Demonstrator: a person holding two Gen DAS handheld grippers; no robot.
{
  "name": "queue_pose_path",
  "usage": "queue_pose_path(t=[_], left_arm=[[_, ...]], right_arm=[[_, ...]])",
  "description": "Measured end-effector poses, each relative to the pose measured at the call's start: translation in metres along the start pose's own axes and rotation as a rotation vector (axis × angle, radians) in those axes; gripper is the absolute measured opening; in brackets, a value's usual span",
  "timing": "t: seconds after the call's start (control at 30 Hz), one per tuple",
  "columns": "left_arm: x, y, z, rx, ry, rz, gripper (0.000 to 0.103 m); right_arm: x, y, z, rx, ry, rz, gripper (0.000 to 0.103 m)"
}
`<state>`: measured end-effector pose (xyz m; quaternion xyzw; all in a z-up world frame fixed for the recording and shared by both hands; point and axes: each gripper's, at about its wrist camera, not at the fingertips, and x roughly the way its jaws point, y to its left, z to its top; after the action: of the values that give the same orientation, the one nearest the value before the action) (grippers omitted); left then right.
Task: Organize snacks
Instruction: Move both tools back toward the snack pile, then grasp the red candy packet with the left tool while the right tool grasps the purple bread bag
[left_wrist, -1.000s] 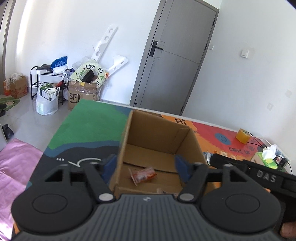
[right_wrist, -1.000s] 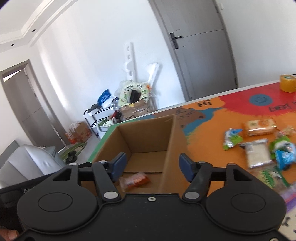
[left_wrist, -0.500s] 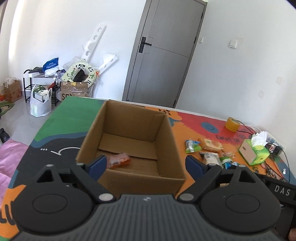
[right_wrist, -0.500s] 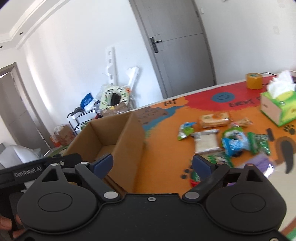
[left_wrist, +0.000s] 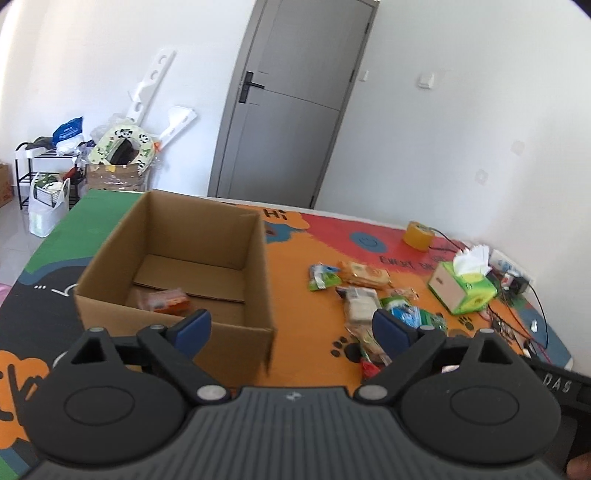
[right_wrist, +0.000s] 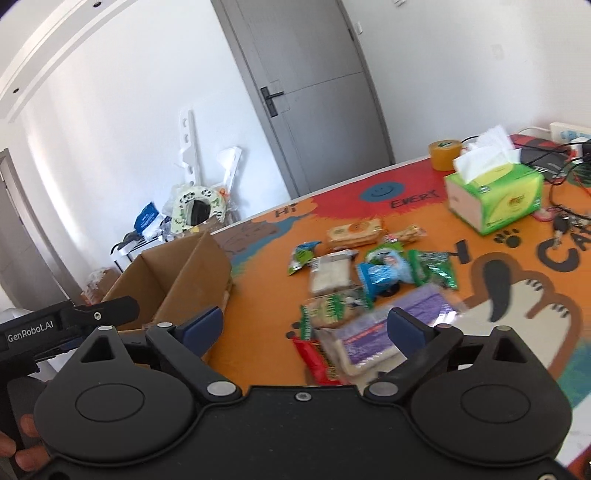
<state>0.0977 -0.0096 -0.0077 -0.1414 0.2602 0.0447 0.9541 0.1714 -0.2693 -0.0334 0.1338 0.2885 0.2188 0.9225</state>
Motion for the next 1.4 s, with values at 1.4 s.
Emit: queue_pose_path(t=[1.4], left_arm=[[0.118, -0.076, -0.058, 0.061, 0.218, -0.077, 0.056]], right_arm=[[0.035, -0.101, -0.026, 0.173, 0.070, -0.110, 0.079]])
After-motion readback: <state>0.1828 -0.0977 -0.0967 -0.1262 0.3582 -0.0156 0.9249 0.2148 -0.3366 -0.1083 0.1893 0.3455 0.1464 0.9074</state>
